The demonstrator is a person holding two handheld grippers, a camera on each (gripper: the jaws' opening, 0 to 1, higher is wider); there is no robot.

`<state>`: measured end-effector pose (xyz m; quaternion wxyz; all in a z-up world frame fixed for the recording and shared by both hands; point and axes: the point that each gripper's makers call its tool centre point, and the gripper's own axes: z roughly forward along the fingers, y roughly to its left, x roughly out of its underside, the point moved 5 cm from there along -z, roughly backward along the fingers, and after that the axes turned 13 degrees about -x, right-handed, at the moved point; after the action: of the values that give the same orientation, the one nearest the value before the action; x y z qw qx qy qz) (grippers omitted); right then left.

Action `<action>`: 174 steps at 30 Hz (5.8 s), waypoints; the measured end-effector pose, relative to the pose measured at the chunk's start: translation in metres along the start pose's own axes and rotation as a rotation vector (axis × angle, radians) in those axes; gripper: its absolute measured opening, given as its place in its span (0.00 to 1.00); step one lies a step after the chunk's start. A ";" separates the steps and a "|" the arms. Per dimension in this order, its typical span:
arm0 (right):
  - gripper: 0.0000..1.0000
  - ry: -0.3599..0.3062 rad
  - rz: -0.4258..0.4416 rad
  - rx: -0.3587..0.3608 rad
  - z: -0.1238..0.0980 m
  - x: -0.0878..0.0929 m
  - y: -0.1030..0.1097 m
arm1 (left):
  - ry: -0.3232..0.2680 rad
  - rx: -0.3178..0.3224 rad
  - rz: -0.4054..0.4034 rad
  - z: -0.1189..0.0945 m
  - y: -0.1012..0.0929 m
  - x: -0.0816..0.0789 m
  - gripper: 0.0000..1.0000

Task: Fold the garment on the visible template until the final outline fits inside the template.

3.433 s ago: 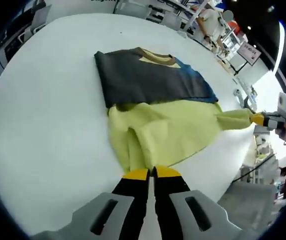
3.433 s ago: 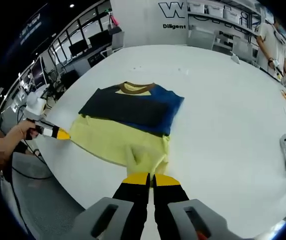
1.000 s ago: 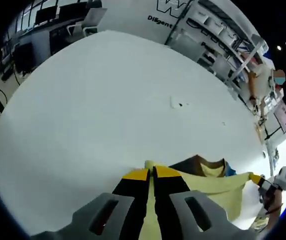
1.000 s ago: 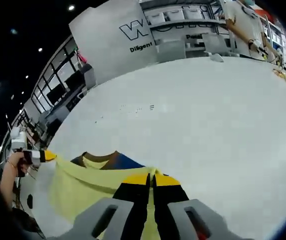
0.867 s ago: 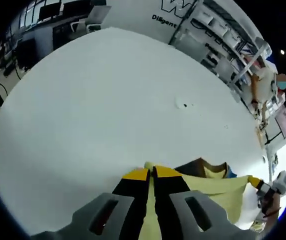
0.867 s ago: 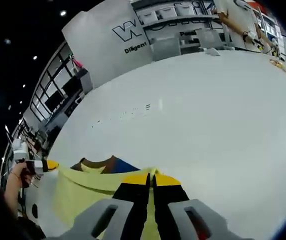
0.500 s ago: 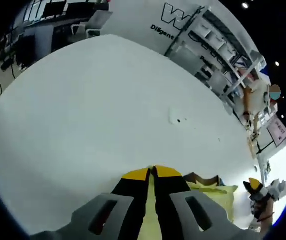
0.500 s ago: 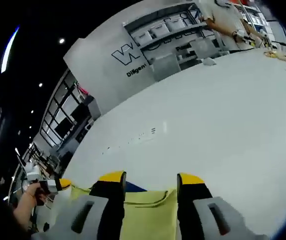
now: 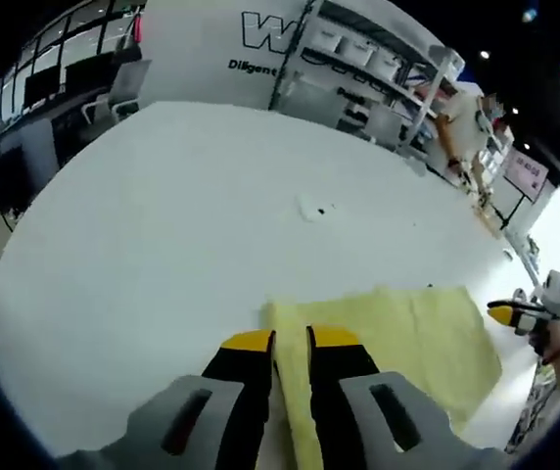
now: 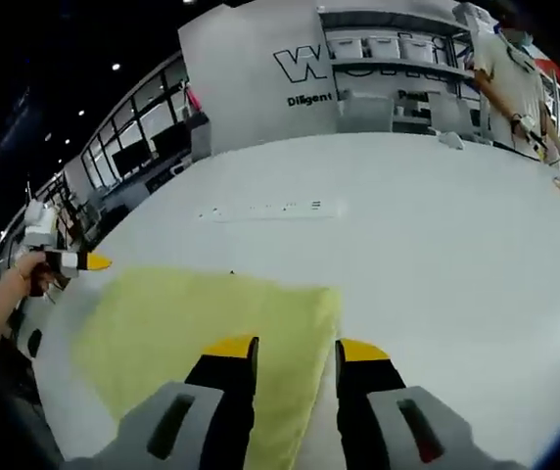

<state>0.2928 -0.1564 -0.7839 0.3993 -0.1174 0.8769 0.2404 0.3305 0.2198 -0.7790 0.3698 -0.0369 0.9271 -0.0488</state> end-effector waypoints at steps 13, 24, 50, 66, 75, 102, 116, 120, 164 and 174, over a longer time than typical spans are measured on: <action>0.48 -0.086 -0.059 -0.100 -0.047 0.006 0.038 | -0.066 0.154 0.142 -0.045 -0.009 0.021 0.56; 0.52 0.016 -0.140 -0.156 -0.075 0.041 0.047 | -0.081 0.213 0.293 -0.076 -0.015 0.053 0.58; 0.31 0.153 -0.115 -0.173 -0.076 0.096 0.038 | 0.093 0.172 0.227 -0.084 0.021 0.129 0.19; 0.16 0.140 -0.096 -0.169 -0.071 0.103 0.034 | 0.078 0.232 0.185 -0.080 0.011 0.133 0.01; 0.18 0.134 -0.086 -0.179 -0.072 0.102 0.036 | 0.035 0.307 0.244 -0.079 0.013 0.127 0.22; 0.00 0.143 -0.102 -0.196 -0.073 0.106 0.035 | -0.001 0.389 0.436 -0.079 0.018 0.128 0.03; 0.10 0.118 -0.144 -0.187 -0.072 0.099 0.034 | 0.014 0.397 0.451 -0.079 0.018 0.128 0.03; 0.00 0.115 -0.170 -0.216 -0.067 0.094 0.036 | 0.020 0.403 0.474 -0.079 0.017 0.127 0.03; 0.00 0.197 -0.118 -0.227 -0.076 0.106 0.044 | 0.116 0.399 0.425 -0.097 0.028 0.137 0.01; 0.00 0.210 -0.120 -0.211 -0.077 0.106 0.042 | 0.054 0.377 0.419 -0.088 0.022 0.122 0.04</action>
<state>0.1578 -0.1617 -0.8067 0.3046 -0.2353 0.8752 0.2931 0.1809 0.2339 -0.8018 0.3472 0.2265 0.8986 -0.1440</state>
